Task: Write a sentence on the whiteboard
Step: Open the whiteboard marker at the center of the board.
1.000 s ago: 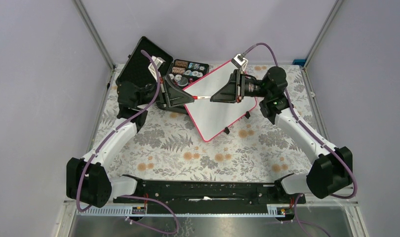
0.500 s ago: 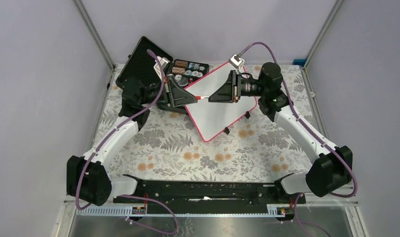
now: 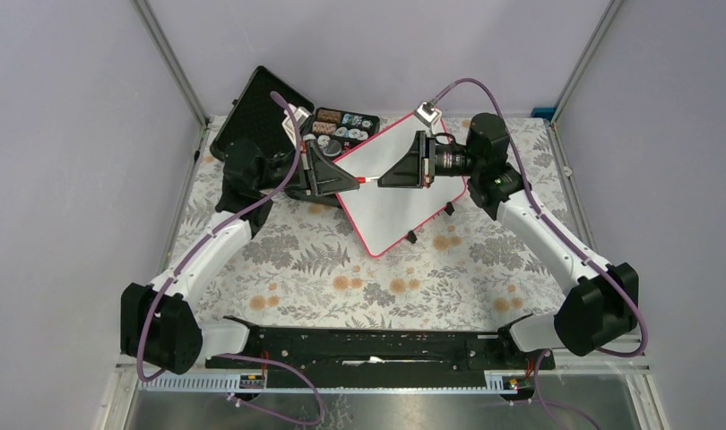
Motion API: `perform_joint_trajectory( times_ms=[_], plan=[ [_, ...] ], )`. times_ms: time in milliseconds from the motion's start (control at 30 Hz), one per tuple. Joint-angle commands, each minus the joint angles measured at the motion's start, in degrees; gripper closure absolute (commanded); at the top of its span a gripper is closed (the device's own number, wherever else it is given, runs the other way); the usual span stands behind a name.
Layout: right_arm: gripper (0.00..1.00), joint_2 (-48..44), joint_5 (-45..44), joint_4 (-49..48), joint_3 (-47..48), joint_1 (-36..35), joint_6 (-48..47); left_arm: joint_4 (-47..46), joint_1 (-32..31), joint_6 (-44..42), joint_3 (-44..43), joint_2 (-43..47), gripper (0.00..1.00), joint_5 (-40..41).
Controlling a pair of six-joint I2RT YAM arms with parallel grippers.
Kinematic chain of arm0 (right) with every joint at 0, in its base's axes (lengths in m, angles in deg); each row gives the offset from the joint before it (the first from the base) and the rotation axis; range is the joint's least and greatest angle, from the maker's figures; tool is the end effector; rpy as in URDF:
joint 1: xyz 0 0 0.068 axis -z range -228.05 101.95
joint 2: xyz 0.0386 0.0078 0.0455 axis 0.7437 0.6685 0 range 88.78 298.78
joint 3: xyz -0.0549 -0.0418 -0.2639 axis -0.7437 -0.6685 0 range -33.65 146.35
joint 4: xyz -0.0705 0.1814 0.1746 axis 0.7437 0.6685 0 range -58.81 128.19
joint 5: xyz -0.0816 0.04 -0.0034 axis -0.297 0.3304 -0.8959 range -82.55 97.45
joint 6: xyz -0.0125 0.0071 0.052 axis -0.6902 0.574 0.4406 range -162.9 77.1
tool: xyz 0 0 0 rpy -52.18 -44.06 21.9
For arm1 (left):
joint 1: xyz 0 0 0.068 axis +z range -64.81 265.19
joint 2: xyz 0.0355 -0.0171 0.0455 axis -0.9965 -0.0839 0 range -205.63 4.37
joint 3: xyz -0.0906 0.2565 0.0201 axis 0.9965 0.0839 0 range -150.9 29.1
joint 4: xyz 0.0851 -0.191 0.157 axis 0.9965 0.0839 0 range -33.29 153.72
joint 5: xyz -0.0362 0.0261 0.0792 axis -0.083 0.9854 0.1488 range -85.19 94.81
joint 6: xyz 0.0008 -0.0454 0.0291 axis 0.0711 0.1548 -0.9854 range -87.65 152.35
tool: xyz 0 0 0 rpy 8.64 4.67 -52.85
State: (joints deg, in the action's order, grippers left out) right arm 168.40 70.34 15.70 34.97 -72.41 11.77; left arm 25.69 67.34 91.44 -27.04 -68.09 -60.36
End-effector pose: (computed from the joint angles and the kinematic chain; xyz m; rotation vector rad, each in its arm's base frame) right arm 0.2732 0.1586 0.3923 -0.5920 1.7875 1.8215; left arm 0.2552 -0.1161 0.3765 0.5731 1.6627 -1.7699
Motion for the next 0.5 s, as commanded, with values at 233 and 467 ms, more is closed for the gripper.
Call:
perform_joint_trajectory(
  times_ms=[233,467],
  plan=[
    [1.00,-3.4,0.8,-1.7,2.6,5.9,-0.5,1.7,5.1,-2.2,1.6,4.0,1.00,-0.9],
    [1.00,-4.4,2.7,-13.7,0.8,13.1,9.6,1.0,8.6,-1.1,4.9,6.0,1.00,-2.7]
  ],
)
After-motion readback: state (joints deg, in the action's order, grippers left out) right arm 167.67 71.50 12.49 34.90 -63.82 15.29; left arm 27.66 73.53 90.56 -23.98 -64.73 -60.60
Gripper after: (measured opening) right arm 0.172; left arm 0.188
